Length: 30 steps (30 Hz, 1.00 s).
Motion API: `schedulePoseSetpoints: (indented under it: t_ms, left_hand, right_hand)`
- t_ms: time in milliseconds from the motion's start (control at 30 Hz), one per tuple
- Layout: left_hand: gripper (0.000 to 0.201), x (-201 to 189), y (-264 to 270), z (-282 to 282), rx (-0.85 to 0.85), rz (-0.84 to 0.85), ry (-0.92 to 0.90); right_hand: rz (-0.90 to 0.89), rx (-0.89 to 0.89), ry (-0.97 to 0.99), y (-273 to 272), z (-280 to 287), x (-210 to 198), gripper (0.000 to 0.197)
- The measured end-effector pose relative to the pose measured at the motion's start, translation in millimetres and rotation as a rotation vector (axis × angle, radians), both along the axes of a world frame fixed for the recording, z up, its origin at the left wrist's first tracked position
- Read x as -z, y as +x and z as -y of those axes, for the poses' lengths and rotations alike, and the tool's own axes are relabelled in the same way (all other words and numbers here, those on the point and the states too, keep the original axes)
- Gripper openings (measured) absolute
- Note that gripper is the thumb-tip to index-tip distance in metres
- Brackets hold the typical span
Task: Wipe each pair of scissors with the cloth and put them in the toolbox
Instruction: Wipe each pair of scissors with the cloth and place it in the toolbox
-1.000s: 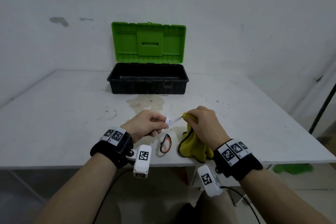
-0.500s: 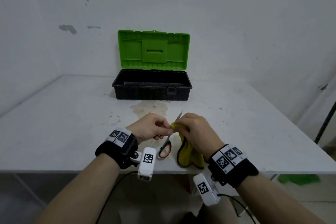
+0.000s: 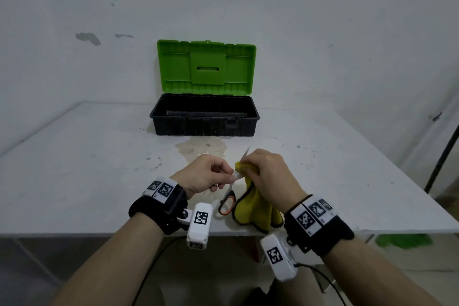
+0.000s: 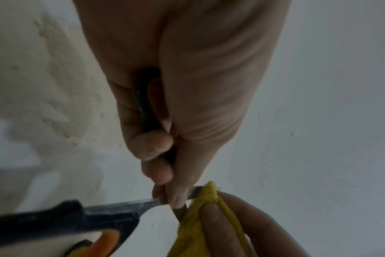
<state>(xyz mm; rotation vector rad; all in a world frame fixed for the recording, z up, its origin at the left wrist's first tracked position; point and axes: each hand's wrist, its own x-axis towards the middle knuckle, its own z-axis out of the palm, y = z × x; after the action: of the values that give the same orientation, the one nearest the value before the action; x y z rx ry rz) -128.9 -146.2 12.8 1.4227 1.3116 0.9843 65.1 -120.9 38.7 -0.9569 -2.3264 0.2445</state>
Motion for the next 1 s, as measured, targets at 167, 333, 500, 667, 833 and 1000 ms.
schedulePoseSetpoints:
  t_ms: [167, 333, 500, 667, 833, 1000]
  left_hand:
    - [0.009, 9, 2, 1, -0.010, 0.017, -0.022]
    - [0.007, 8, -2, 2, -0.030, 0.050, -0.030]
    - [0.008, 5, 5, 2, -0.011, 0.002, 0.015]
    - [0.008, 10, 7, 4, -0.033, 0.023, -0.021]
    - [0.011, 8, 5, 3, -0.125, 0.153, -0.084]
    - [0.005, 3, 8, -2, -0.157, 0.285, -0.152]
  right_hand:
    - [-0.139, 0.196, 0.022, 1, -19, -8, 0.013]
    - [0.027, -0.023, -0.029, 2, 7, 1, 0.016]
    - [0.033, 0.038, -0.035, -2, 4, 5, 0.014]
    - [-0.088, 0.227, 0.002, 1, -18, -6, 0.014]
    - [-0.070, 0.095, -0.011, 1, 5, -6, 0.013]
    - [0.069, 0.071, -0.054, -7, 9, 2, 0.019]
